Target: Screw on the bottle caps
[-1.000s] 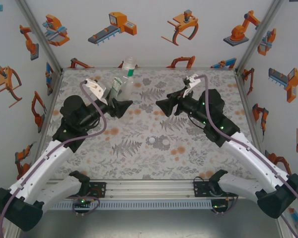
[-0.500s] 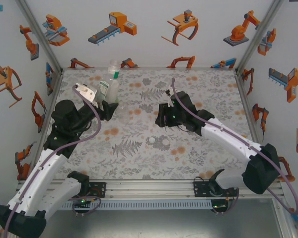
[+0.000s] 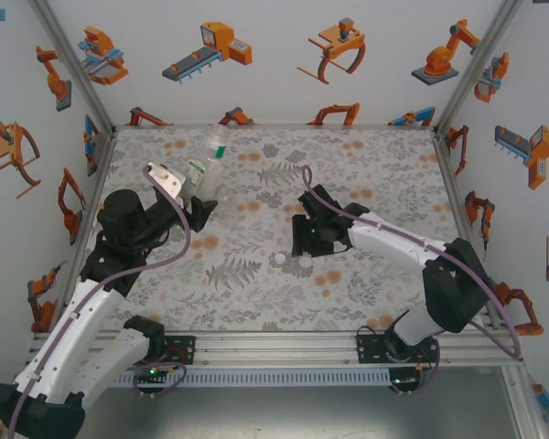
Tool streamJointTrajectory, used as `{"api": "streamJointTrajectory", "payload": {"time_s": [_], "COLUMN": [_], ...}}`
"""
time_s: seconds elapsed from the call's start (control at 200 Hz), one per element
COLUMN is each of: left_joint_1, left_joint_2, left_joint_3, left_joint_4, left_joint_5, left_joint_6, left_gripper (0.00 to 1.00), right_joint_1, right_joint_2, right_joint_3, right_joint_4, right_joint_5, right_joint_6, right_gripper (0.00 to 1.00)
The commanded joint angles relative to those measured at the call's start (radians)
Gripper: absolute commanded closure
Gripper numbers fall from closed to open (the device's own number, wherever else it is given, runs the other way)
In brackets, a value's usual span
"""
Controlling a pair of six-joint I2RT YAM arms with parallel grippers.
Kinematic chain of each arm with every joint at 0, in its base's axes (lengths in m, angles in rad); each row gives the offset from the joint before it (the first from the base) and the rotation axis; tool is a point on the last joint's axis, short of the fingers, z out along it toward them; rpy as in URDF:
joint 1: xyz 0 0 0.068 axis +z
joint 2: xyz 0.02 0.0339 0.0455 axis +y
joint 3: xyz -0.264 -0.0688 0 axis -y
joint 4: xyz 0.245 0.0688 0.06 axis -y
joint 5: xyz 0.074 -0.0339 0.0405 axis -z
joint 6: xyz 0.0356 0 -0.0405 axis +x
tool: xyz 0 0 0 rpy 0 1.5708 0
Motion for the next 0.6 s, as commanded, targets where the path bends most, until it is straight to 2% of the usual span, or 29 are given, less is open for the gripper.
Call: {"api": "streamJointTrajectory", "payload": {"time_s": [0.0, 0.596], "left_joint_1": [0.003, 0.005], "left_joint_2": [-0.015, -0.005], "left_joint_3": [0.005, 0.003], "left_joint_4": [0.003, 0.016], "left_joint_5": [0.028, 0.051], "left_joint_6": [0.018, -0.018], "left_gripper": [1.0, 1.0], "right_joint_1": [0.015, 0.026], "right_joint_2": [0.008, 0.087], "right_joint_3": [-0.014, -0.024], "right_joint_4": [-0.037, 0.027], "right_joint_5": [0.041, 0.08], "right_joint_6": [0.037, 0.049], "right_gripper": [0.46, 0.46]}}
